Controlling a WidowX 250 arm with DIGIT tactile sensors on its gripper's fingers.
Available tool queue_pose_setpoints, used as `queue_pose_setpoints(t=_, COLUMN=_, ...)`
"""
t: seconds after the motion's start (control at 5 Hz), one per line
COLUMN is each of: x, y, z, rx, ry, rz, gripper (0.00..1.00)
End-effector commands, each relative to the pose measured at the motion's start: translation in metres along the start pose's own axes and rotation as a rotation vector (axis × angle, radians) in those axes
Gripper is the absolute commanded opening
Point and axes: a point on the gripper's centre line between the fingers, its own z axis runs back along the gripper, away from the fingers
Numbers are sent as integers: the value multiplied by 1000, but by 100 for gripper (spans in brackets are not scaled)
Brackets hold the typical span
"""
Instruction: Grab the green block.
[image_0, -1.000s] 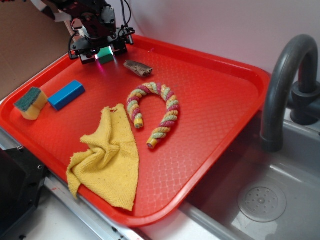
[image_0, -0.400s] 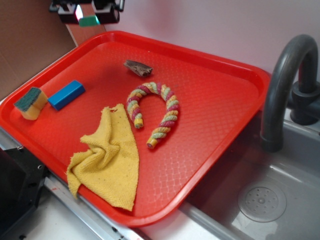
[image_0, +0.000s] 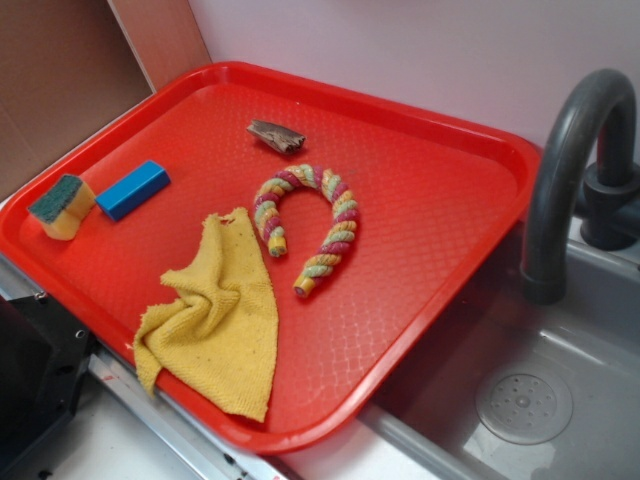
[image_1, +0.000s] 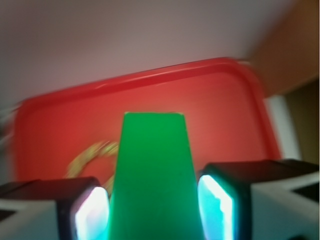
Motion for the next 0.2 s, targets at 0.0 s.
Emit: queue_pose_setpoints(t=0.0, x=7, y=39, z=38, rx=-23, ry=-53, rz=70, gripper=100)
